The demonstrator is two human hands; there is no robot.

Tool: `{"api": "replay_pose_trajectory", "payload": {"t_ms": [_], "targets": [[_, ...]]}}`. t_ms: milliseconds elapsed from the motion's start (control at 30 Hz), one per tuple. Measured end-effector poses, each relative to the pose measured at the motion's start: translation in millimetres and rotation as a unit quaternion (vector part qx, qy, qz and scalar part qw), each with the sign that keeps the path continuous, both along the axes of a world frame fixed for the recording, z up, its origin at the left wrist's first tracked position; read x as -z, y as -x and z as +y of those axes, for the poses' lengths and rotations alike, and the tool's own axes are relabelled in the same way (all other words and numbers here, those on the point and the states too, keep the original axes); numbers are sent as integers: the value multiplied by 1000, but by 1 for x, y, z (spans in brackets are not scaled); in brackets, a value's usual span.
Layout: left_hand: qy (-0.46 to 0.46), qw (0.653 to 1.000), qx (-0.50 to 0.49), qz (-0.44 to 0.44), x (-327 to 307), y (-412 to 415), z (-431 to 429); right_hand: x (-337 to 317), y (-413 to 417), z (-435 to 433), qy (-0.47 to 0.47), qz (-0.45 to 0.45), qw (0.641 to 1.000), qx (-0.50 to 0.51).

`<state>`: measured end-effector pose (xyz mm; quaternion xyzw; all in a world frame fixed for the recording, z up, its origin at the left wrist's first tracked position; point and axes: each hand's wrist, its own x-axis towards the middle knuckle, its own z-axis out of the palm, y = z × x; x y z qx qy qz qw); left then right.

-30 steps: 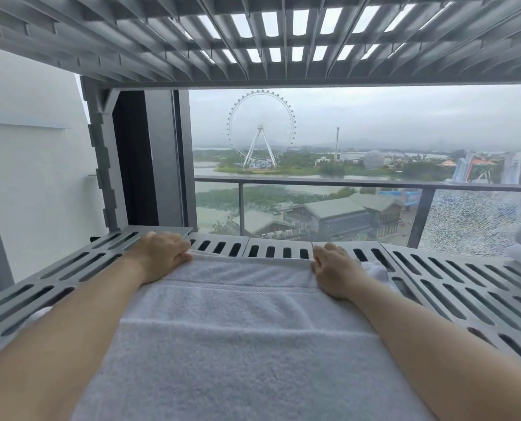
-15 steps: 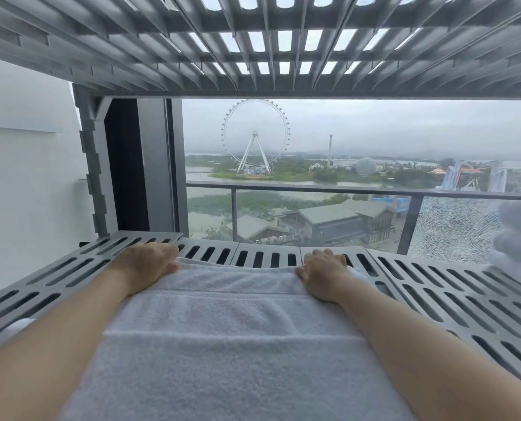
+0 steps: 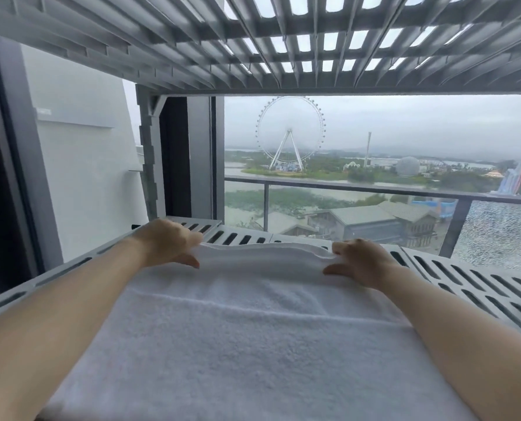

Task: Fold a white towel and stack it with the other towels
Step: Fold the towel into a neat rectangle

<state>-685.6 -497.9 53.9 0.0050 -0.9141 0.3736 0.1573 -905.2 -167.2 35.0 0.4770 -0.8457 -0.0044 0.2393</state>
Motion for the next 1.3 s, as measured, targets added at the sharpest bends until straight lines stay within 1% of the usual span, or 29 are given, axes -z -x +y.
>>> {"api": "replay_pose_trajectory", "payload": {"t_ms": [33, 100, 133, 200, 233, 267, 333, 400, 500, 633, 667, 700, 767, 800, 833, 867, 933, 1000, 1133, 1233, 1300], "targets": [[-8, 1000, -12, -7, 1, -6, 2, -3, -5, 4, 2, 18, 1000, -7], [-59, 998, -22, 5, 0, -21, 7, -12, -19, 13, 4, 60, 998, -17], [-91, 995, -13, 24, -3, -30, 11, -18, -28, 17, 7, 94, 995, -25], [-137, 986, 41, 89, -7, -48, 18, -29, -49, 29, 41, 169, 984, -46], [-150, 979, 66, 118, -9, -56, 20, -34, -61, 35, 61, 195, 978, -51], [-158, 975, 75, 134, -11, -64, 21, -38, -74, 41, 68, 201, 976, -48], [-176, 974, 54, 134, -17, -81, 22, -43, -97, 50, 64, 180, 981, -36], [-181, 977, 35, 110, -20, -99, 23, -43, -116, 60, 49, 154, 987, -16], [-186, 979, 41, 78, -14, -125, 31, -30, -145, 76, -18, 115, 992, 47], [-211, 977, 16, 1, 3, -161, 49, -4, -180, 97, -25, 15, 990, 138], [-223, 974, 29, 3, 7, -169, 52, 0, -188, 101, -12, 14, 988, 152], [-228, 972, 49, 19, 11, -176, 53, 2, -194, 105, 6, 31, 987, 160], [-222, 967, 90, 82, 17, -189, 54, 4, -206, 113, 57, 71, 983, 157], [-233, 961, 97, 112, 19, -196, 55, 5, -212, 116, 83, 68, 982, 156], [-248, 955, 100, 130, 20, -204, 57, 6, -218, 120, 98, 54, 980, 163], [-261, 952, 97, 129, 22, -210, 60, 7, -224, 123, 101, 33, 979, 176], [-276, 951, 95, 103, 27, -222, 65, 10, -235, 129, 107, -18, 973, 206], [-290, 947, 102, 95, 31, -232, 69, 11, -241, 135, 123, -41, 970, 206], [-304, 950, 65, 30, 34, -246, 74, 7, -254, 139, 67, -104, 971, 203], [-285, 955, 69, 32, 32, -249, 84, 7, -264, 134, 33, -89, 986, 137], [-291, 952, 92, 38, 33, -244, 99, 9, -274, 120, 38, -93, 991, 84]]}}
